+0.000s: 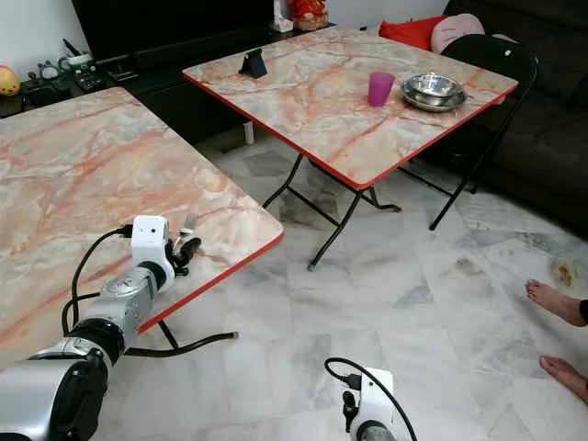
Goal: Setting the table
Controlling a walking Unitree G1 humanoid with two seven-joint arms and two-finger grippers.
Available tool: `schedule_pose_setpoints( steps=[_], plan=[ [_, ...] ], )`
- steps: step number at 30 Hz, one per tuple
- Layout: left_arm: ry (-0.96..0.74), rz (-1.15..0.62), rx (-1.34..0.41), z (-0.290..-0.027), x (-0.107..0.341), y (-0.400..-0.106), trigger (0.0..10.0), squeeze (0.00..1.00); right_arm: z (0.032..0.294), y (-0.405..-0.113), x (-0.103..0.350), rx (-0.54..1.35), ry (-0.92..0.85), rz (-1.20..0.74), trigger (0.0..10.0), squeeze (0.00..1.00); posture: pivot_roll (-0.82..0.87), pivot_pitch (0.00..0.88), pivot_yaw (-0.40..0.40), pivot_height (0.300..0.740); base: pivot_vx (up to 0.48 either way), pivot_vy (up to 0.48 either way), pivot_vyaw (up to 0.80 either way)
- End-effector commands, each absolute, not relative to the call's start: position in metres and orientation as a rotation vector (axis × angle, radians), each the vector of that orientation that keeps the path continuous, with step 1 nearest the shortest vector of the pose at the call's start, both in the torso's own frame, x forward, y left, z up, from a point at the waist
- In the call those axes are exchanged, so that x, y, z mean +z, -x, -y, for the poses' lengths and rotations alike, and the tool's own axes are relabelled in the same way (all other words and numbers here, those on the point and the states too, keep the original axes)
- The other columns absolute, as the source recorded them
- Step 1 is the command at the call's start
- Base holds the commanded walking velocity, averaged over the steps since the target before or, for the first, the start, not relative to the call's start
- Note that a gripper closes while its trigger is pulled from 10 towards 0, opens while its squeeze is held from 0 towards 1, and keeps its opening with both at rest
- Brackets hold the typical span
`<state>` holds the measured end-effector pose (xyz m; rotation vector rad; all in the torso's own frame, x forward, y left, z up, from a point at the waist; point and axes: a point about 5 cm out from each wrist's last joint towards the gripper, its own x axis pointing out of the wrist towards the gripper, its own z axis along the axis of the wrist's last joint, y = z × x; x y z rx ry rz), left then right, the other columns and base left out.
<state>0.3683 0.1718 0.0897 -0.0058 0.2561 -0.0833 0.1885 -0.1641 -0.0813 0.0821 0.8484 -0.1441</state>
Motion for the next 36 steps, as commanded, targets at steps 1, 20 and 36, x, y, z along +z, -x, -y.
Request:
schedule_pose_setpoints(
  steps=[1, 20, 36],
  plan=[
    [-0.024, -0.251, -0.086, -0.167, 0.093, -0.371, 10.0, 0.0, 0.165, -0.185, -0.083, -0.147, -0.077, -0.853, 10.0, 0.0, 0.02, 0.0, -0.057, 0.74, 0.0, 0.0, 0.0],
    [-0.075, -0.211, -0.043, -0.167, 0.095, -0.371, 10.0, 0.0, 0.166, -0.185, -0.083, -0.148, -0.074, -0.853, 10.0, 0.0, 0.01, 0.0, -0.057, 0.74, 0.0, 0.0, 0.0],
    [-0.104, -0.276, 0.066, -0.178, 0.085, -0.367, 10.0, 0.0, 0.167, -0.185, -0.083, -0.148, -0.07, -0.854, 10.0, 0.0, 0.01, 0.0, -0.061, 0.74, 0.0, 0.0, 0.0]
  ],
)
